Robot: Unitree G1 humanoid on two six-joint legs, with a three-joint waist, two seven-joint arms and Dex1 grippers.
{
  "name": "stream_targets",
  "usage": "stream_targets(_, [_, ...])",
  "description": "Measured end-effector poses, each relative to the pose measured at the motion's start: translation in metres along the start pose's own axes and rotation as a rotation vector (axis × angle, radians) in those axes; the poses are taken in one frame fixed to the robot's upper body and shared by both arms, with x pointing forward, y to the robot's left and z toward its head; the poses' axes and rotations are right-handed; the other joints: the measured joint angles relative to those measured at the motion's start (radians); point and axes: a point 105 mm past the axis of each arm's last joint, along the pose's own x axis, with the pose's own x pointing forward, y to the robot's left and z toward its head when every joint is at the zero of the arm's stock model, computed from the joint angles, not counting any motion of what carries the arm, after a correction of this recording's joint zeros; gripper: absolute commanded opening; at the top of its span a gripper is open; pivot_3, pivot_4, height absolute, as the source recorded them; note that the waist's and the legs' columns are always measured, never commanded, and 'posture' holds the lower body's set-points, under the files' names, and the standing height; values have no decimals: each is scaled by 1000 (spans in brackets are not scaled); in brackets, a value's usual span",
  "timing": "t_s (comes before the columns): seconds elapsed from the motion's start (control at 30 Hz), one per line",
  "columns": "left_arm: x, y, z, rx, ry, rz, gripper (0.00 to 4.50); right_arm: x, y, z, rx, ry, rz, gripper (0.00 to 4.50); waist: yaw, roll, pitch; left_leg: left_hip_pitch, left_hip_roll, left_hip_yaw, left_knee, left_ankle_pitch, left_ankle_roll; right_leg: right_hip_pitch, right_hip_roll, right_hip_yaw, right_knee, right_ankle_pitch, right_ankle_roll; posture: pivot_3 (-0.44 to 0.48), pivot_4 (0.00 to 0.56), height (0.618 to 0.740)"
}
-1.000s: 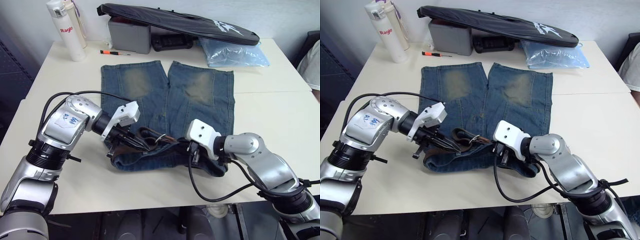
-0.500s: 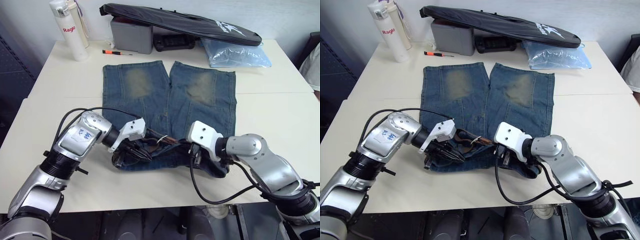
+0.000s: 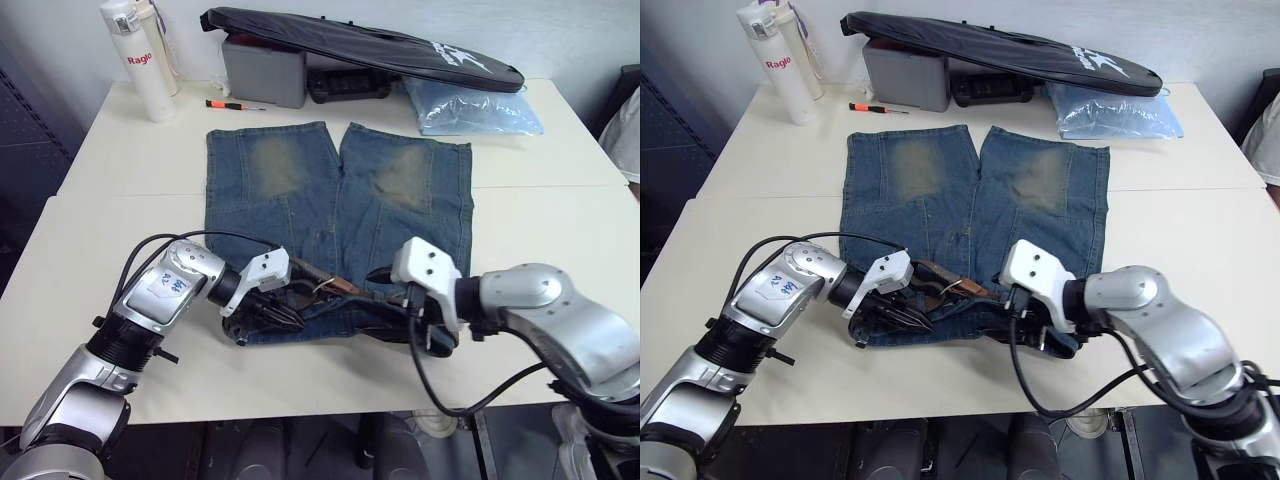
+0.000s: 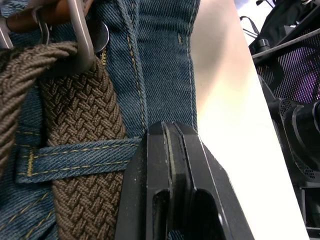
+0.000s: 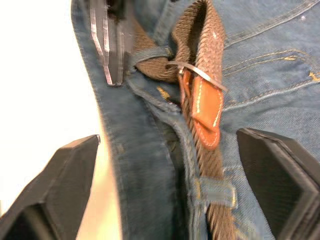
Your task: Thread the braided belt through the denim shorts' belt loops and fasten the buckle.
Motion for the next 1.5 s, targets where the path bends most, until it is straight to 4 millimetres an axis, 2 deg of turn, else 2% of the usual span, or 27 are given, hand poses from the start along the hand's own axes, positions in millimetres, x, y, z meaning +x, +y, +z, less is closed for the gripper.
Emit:
stream_targets(0.13, [0, 0, -1, 0, -3, 7, 0, -10, -4, 11, -5, -26, 7, 4446, -2, 0, 0, 1, 0, 0, 0, 0, 0, 0, 0, 1, 1, 0, 0, 0, 150, 740])
stream_targets(0.27, [-2, 0, -2, -14, -20, 23, 0, -12, -28, 28, -74, -56, -79, 4446, -3, 0, 0, 1, 0, 1, 0, 0, 0, 0, 0, 2, 1, 0, 0, 0, 150, 740])
stream_targets(0.37, [-3, -1, -2, -18, -28, 29, 0, -6, -31, 28, -92, -52, -75, 4446, -3, 0, 0, 1, 0, 1, 0, 0, 0, 0, 0, 2, 1, 0, 0, 0, 150, 740])
stream_targets(0.4, [-4, -3, -3, -28, -34, 39, 0, 5, -33, 27, -104, -45, -53, 3937, -3, 0, 0, 1, 0, 2, 0, 0, 0, 0, 0, 2, 1, 0, 0, 0, 150, 740])
stream_targets(0.47, [-4, -3, -3, -33, -40, 43, 0, 10, -33, 24, -106, -35, -44, 3194, -5, 0, 0, 1, 0, 2, 0, 0, 0, -1, 0, 2, 1, 0, 0, 0, 150, 740])
stream_targets(0.5, [-5, -4, -4, -37, -42, 51, 0, 15, -32, 23, -108, -32, -29, 3027, -4, 0, 0, 1, 0, 2, 0, 0, 0, -1, 0, 2, 1, 0, 0, 0, 150, 740])
stream_targets(0.7, [-7, -5, -4, -48, -48, 69, 0, 38, -19, 21, -107, -41, 31, 144, -6, 0, 0, 1, 0, 2, 0, 0, 0, -1, 0, 2, 1, 0, 0, 0, 150, 740])
stream_targets(1.07, [-7, -6, -2, -47, -46, 78, 0, 46, -17, 18, -62, -29, 29, 144, -4, 0, 0, 1, 0, 2, 0, 0, 0, -1, 0, 2, 1, 0, 0, 0, 150, 740])
stream_targets(1.1, [-7, -6, -2, -46, -46, 78, 0, 47, -17, 19, -53, -32, 30, 543, -4, 0, 0, 1, 0, 2, 0, 0, 0, -1, 0, 2, 1, 0, 0, 0, 150, 740])
stream_targets(1.17, [-7, -6, -2, -46, -46, 78, 0, 49, -15, 20, -40, -39, 34, 993, -4, 0, 0, 1, 0, 2, 0, 0, 0, -1, 0, 2, 1, 0, 0, 0, 150, 740])
stream_targets(1.23, [-7, -6, -2, -45, -46, 78, 0, 49, -16, 20, -39, -41, 30, 1865, -4, 0, 0, 1, 0, 2, 0, 0, 0, -1, 0, 2, 1, 0, 0, 0, 150, 740])
stream_targets(1.5, [-7, -6, -2, -45, -46, 78, 0, 49, -16, 20, -39, -40, 19, 1865, -4, 0, 0, 1, 0, 2, 0, 0, 0, -1, 0, 2, 1, 0, 0, 0, 150, 740])
